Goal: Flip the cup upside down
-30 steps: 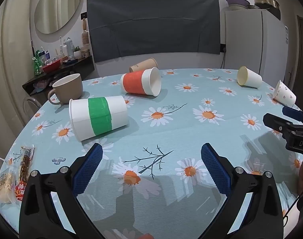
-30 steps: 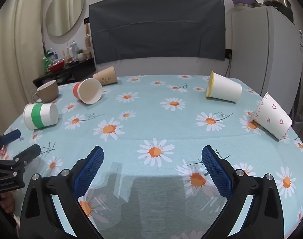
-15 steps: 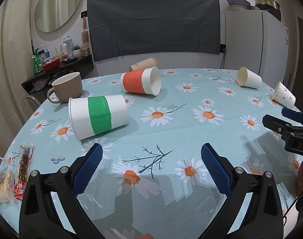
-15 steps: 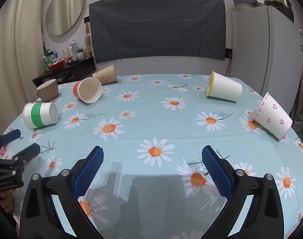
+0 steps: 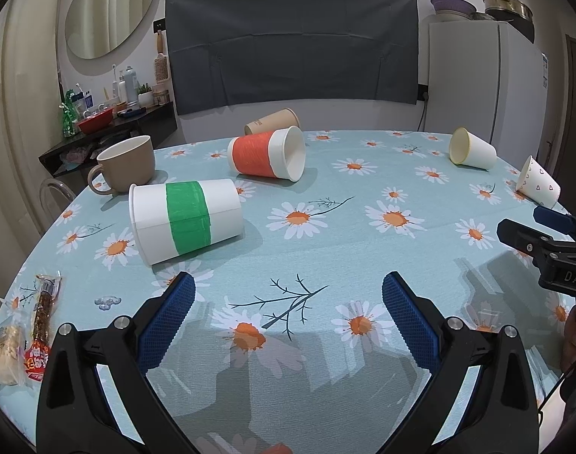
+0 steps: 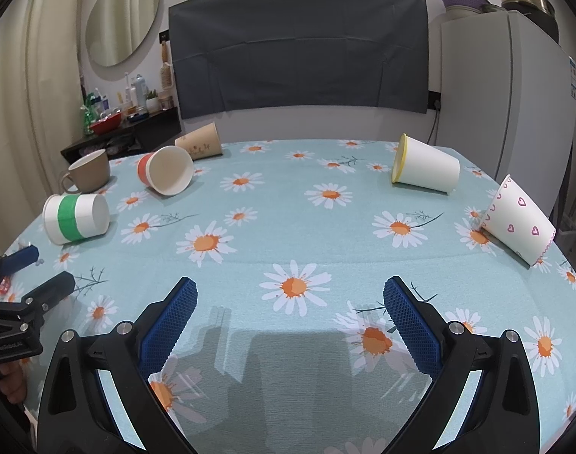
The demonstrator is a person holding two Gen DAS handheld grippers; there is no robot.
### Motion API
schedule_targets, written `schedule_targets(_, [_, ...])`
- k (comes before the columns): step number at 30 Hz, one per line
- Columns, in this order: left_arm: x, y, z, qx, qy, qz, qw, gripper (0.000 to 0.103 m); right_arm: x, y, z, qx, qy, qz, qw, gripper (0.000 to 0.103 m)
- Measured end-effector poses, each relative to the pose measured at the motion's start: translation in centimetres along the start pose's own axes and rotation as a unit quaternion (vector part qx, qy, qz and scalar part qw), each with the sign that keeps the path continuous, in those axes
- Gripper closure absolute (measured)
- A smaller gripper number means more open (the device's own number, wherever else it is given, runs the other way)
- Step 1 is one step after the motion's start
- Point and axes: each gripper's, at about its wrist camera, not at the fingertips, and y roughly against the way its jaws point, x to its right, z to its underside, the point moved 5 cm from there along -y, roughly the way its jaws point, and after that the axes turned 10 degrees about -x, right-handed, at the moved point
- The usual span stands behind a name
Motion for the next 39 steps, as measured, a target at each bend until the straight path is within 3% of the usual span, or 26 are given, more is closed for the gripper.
schedule_targets(26, [-0.4,0.1,0.0,-0.001,0.009,0.012,0.9999,0.006,-0.1,-0.3,0.2,-0.009,-0.003,0.006,1.0,0.008])
schedule_targets(39, [-0.8,0.1,0.0,-0.001,0.019,0.016,0.9997,0.006,0.8,-1.2,-0.2,-0.048,-0.028,0.026,0.998,0.008])
